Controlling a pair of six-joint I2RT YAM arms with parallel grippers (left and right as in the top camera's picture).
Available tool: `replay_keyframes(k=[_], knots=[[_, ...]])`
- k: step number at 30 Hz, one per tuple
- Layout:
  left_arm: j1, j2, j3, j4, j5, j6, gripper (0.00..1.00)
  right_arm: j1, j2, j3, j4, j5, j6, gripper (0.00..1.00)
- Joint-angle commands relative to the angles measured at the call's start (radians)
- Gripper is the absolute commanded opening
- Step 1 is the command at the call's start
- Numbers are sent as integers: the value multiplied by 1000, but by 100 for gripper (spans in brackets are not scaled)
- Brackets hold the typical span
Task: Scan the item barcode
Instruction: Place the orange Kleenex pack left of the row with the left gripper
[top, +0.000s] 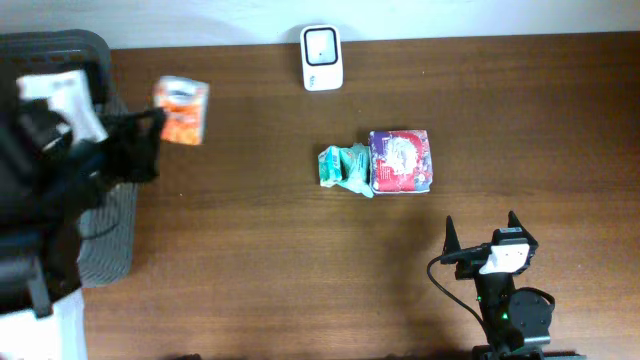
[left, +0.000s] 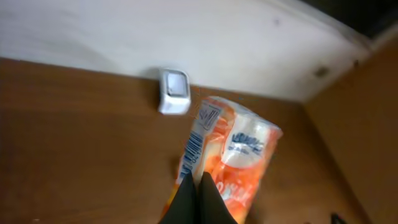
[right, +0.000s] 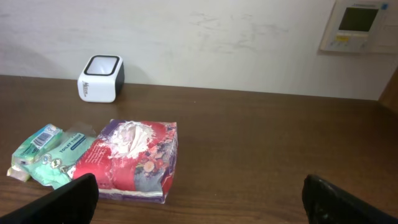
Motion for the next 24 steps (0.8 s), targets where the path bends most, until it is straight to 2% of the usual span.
replay_keyframes(k=[1, 3, 6, 10, 12, 15, 22, 23, 24], knots=[[-200, 103, 5, 1, -119, 1, 0, -1, -5, -9, -3, 2, 8, 99], [-309, 184, 5, -6, -238, -50, 0, -1, -5, -9, -3, 2, 8, 99], [-441, 331, 5, -14, -473, -208, 0, -1, -5, -9, -3, 2, 8, 99], [-548, 534, 5, -10, -578, -312, 0, -1, -5, -9, -3, 2, 8, 99], [-571, 627, 5, -10, -681, -380, 0, -1, -5, -9, -3, 2, 8, 99], [-572, 734, 5, -7, -686, -443, 0, -1, -5, -9, -3, 2, 8, 99], [-624, 908, 5, 81, -671, -449, 0, -1, -5, -9, -3, 2, 8, 99], [-632, 920, 5, 99, -670, -449, 4, -1, -5, -9, -3, 2, 8, 99], [-638, 927, 5, 103, -671, -448, 29, -1, -5, -9, -3, 2, 8, 99]])
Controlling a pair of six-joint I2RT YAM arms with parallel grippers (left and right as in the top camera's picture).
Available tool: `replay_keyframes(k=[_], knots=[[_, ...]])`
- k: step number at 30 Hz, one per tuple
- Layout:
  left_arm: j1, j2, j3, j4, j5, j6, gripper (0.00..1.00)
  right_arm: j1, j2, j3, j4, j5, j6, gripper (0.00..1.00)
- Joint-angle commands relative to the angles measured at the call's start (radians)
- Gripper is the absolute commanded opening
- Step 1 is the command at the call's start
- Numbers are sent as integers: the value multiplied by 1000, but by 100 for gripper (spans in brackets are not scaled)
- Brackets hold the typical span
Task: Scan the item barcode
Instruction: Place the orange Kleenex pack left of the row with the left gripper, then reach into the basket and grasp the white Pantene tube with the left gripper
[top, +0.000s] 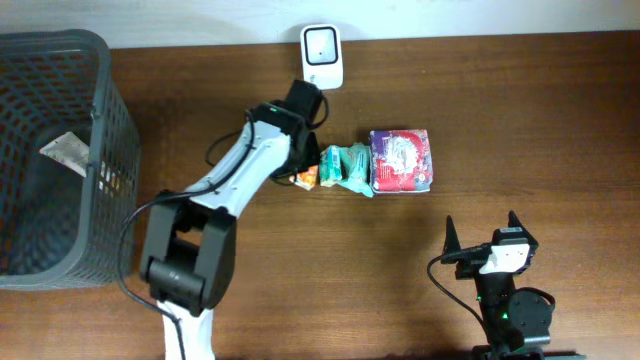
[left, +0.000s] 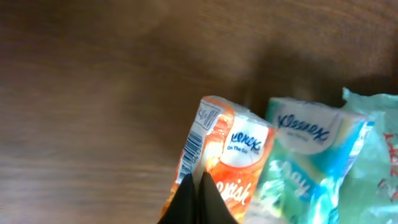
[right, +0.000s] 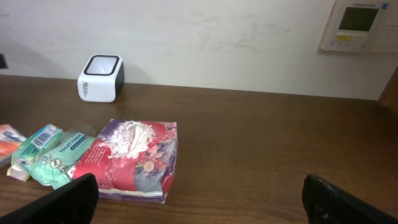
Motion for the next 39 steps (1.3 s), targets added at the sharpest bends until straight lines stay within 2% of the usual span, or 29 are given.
replay_keyframes(k=[1, 2, 3, 6, 11, 13, 14, 16, 19, 22, 25, 29, 32, 35, 39], knots=[[-18, 27, 5, 11, -10, -6, 51, -1, -5, -9, -3, 2, 7, 99], [-18, 26, 6, 11, 1, 27, 72, -1, -5, -9, -3, 2, 7, 99], [-16, 26, 18, 8, 33, 93, 78, -1, -5, -9, -3, 2, 7, 99], [-6, 26, 141, -108, 35, 152, 78, -1, -5, -9, -3, 2, 7, 99], [71, 26, 621, -446, 31, 286, 75, -1, -5, -9, -3, 2, 7, 99], [110, 26, 801, -554, 4, 287, 82, -1, -5, -9, -3, 1, 7, 99], [159, 26, 945, -635, -23, 287, 95, -1, -5, -9, -3, 2, 7, 99], [258, 26, 1104, -720, -22, 287, 99, -1, -5, -9, -3, 1, 7, 99], [431, 26, 1249, -805, -5, 286, 99, -1, -5, -9, -3, 2, 7, 99], [663, 21, 1265, -803, 86, 286, 99, -1, -5, -9, -3, 2, 7, 99], [837, 21, 1261, -804, 89, 286, 99, -1, -5, -9, -3, 2, 7, 99], [972, 29, 1230, -801, 88, 287, 99, -1, -5, -9, -3, 2, 7, 99], [987, 68, 1172, -787, 76, 286, 99, -1, -5, -9, -3, 2, 7, 99], [987, 169, 1074, -708, 32, 286, 99, -1, -5, -9, -3, 2, 7, 99], [995, 304, 1035, -679, 31, 286, 99, -1, -5, -9, -3, 2, 7, 99]])
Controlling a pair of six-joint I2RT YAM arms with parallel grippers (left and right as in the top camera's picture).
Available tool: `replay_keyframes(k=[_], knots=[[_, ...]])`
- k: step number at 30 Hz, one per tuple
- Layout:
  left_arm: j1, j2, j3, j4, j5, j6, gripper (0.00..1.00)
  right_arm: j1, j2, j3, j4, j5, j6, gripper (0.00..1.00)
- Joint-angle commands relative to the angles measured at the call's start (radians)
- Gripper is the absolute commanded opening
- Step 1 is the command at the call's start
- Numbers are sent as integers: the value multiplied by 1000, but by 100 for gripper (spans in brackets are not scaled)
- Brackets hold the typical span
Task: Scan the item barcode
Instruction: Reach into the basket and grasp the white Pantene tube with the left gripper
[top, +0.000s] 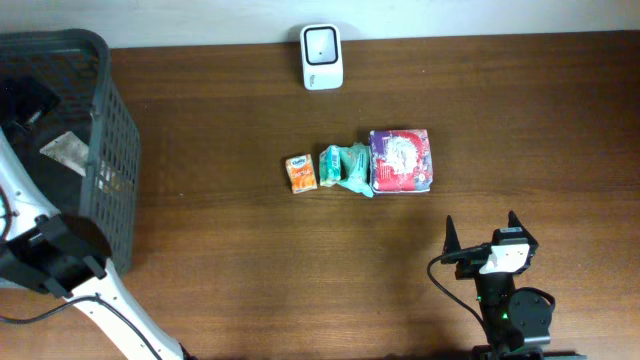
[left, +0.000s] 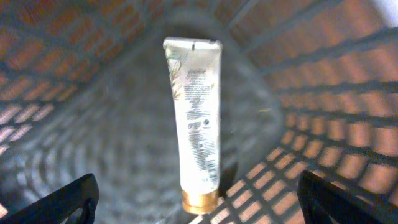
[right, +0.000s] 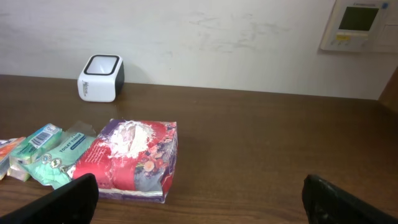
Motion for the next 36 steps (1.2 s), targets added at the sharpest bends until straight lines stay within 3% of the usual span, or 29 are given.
replay_keyframes(k=[1, 6, 7, 9, 12, 14, 17, 19, 23, 25, 29, 36], knots=[[12, 88, -8, 6, -12, 15, 99, -1, -6, -9, -3, 2, 7, 99], [11, 180, -8, -18, -8, 15, 98, -1, -6, -9, -3, 2, 7, 99], [11, 180, -8, -19, -8, 15, 95, -1, -6, -9, -3, 2, 7, 99], [19, 164, -7, -42, -8, 15, 77, -1, -6, -9, -3, 2, 7, 99], [34, 122, 0, -99, -8, 16, 78, -1, -6, -9, -3, 2, 7, 98], [34, 66, 1, -119, -7, 23, 71, -1, -6, -9, -3, 2, 7, 99], [33, -83, 1, -119, -8, 58, 48, -1, -6, -9, -3, 2, 7, 99], [33, -170, -3, -119, -8, 152, 1, -1, -6, -9, -3, 2, 7, 99], [33, -346, -180, -119, -8, 154, 0, -1, -6, -9, -3, 2, 7, 99], [34, -431, -358, -119, -25, 149, 0, -1, -6, -9, -3, 2, 7, 98], [34, -489, -566, -119, -168, 14, 0, -1, -6, -9, -3, 2, 7, 99], [33, -600, -790, -119, -160, -117, 0, -1, -6, -9, -3, 2, 7, 99]])
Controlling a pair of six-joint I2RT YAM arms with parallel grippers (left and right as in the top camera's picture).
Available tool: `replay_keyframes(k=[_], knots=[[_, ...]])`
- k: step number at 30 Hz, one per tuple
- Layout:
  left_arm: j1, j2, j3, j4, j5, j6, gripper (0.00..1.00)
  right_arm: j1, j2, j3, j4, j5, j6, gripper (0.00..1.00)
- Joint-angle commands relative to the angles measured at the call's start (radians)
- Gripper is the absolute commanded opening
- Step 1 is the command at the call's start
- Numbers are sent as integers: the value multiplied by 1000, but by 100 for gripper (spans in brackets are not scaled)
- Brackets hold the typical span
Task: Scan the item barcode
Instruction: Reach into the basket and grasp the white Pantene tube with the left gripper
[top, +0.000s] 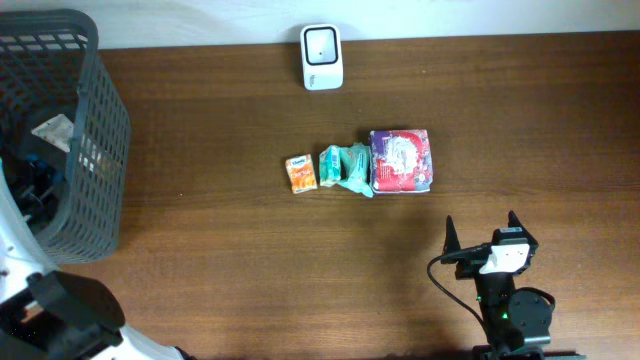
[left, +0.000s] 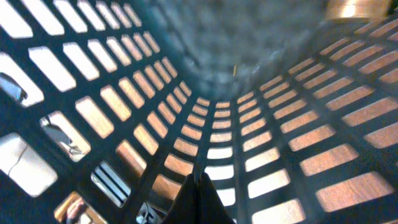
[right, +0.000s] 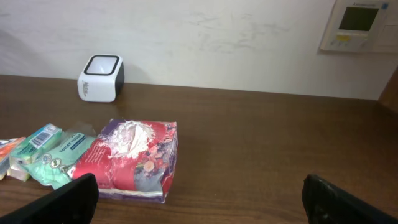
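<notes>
The white scanner (top: 321, 44) stands at the table's far edge, seen also in the right wrist view as the scanner (right: 100, 78). A white tube (top: 52, 130) lies in the dark mesh basket (top: 100, 150) at the left. My left gripper (left: 200, 190) is down inside the basket, shut, with nothing showing between its fingers. Only the tube's gold cap (left: 356, 6) shows at the top right of its view. My right gripper (right: 202, 205) rests open near the front edge, its fingers (right: 62, 199) wide apart and empty.
An orange tissue pack (top: 301, 173), green tissue packs (top: 345, 167) and a red and purple pack (top: 400, 160) lie in a row at mid-table. The basket wall (left: 267, 143) closes in around the left gripper.
My left gripper was open above the tube in the basket; now it is shut and close to the mesh wall. The tube and basket sit slightly farther back. The right arm is unchanged.
My left gripper first held the orange tissue pack in the air near the basket. Then it held it on the table beside the green packs. Later the pack lay there alone and the gripper was open over the tube in the basket. Now it is shut inside the basket.
</notes>
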Motion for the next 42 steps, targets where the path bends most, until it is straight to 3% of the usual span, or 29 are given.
replay_keyframes(k=[1, 6, 12, 21, 28, 29, 36, 39, 42], knots=[[5, -160, -111, -6, -20, -88, 0, -1, -6, -9, -3, 2, 7, 99], [5, -377, -208, -5, -27, -174, 0, -1, -6, -9, -3, 2, 7, 99], [5, -428, -282, -1, -50, -197, 0, -1, -6, -9, -3, 2, 7, 99], [5, -421, -329, 325, -56, -196, 0, -1, -6, -9, -3, 2, 7, 99], [5, -422, -353, 49, -113, -199, 0, -1, -6, -9, -3, 2, 7, 99], [5, -429, -353, -6, -140, -270, 0, -1, -6, -9, -3, 2, 7, 99], [5, -592, -354, -6, -146, -275, 0, -1, -6, -9, -3, 2, 7, 99], [5, -703, -356, 0, -147, -331, 0, -1, -6, -9, -3, 2, 7, 99], [5, -726, -356, 183, -135, -327, 0, -1, -6, -9, -3, 2, 7, 99]])
